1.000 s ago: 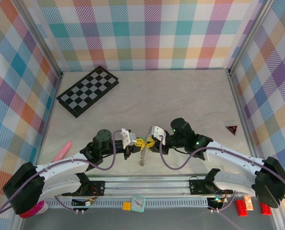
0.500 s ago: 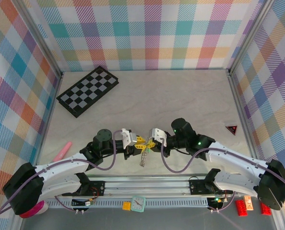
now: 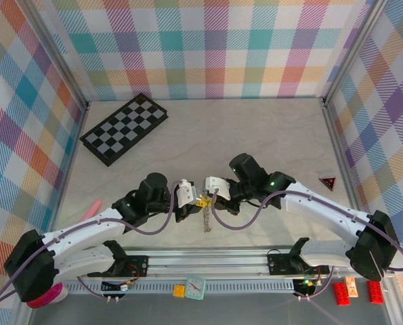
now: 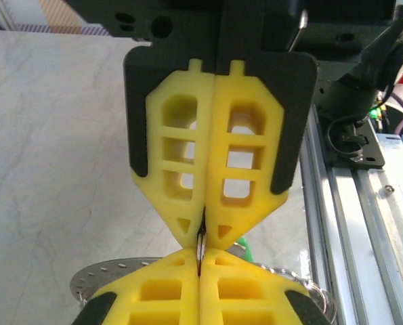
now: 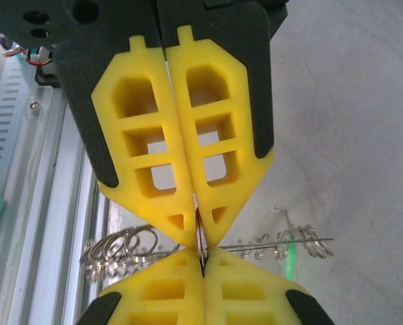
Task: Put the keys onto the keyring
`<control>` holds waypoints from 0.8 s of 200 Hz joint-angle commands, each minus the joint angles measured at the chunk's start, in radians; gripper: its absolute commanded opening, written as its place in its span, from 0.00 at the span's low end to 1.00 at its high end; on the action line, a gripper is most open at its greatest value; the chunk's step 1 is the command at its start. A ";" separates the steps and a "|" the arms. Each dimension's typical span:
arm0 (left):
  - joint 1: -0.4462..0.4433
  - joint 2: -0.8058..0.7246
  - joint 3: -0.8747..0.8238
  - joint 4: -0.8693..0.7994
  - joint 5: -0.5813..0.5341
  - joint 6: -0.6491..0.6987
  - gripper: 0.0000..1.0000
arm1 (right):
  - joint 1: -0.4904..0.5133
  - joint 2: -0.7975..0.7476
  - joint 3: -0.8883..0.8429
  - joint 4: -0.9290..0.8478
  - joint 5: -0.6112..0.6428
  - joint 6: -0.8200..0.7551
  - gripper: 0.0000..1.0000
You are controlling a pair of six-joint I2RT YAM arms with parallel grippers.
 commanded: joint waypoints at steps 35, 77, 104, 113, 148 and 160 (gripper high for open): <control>-0.008 -0.028 -0.040 0.062 0.021 -0.006 0.00 | -0.017 -0.132 -0.121 0.224 -0.132 0.098 0.34; -0.009 -0.046 -0.173 0.394 0.032 -0.140 0.00 | -0.056 -0.182 -0.274 0.441 -0.166 0.226 0.35; -0.009 -0.019 -0.222 0.541 0.036 -0.188 0.00 | -0.060 -0.161 -0.307 0.477 -0.158 0.255 0.35; -0.009 -0.008 -0.221 0.558 0.050 -0.197 0.00 | -0.060 -0.151 -0.308 0.485 -0.160 0.264 0.35; -0.009 0.020 -0.223 0.599 0.064 -0.207 0.00 | -0.061 -0.127 -0.311 0.501 -0.157 0.268 0.29; -0.008 0.026 -0.224 0.605 0.071 -0.205 0.00 | -0.061 -0.122 -0.312 0.503 -0.158 0.265 0.26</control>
